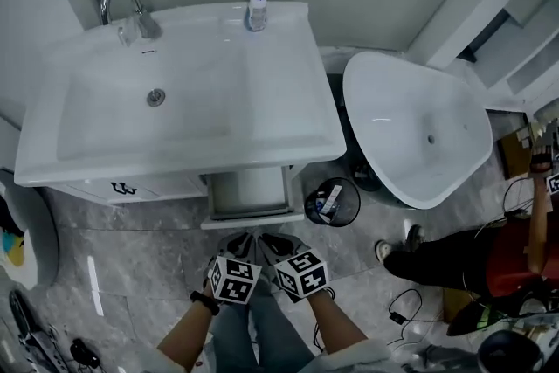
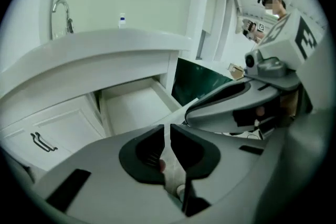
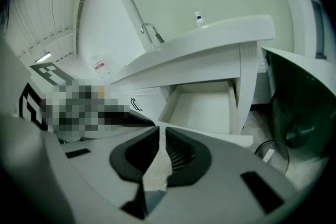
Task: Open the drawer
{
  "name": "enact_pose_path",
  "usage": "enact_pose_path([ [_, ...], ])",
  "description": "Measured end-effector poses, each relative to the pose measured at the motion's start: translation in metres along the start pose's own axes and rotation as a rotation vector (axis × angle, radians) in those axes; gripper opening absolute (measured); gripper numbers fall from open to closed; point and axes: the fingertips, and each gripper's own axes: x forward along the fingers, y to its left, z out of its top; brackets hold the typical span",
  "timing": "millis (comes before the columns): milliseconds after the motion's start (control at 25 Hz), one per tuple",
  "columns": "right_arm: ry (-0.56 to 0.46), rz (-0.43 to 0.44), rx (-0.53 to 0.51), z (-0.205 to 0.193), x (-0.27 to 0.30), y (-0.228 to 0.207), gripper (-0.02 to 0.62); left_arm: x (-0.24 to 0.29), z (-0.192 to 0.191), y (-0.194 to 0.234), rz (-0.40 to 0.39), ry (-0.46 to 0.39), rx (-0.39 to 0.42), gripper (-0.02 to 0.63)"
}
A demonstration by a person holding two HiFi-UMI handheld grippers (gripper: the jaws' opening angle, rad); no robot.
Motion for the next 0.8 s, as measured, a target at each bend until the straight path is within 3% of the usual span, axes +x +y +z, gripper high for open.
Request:
enact_pose_path([
  [240,-0.127,0.003,-0.012,0.069,-0.057,0.02,0.036,-0.063,0.065,-0.012,0.007,-0.131,-0.023,0.038],
  [480,-0.267,0.008,-0.051,0.138,-0.113,0.047,0.026,-0.132,0.148,-0.02,0.039,-0.322,-0.023,0.028],
  [800,-0.414,0.031,-0.089,0.189,-0.18,0.082,0.012,-0.211,0.214,-0.041,0.039,-0.508,-0.031,0.018],
])
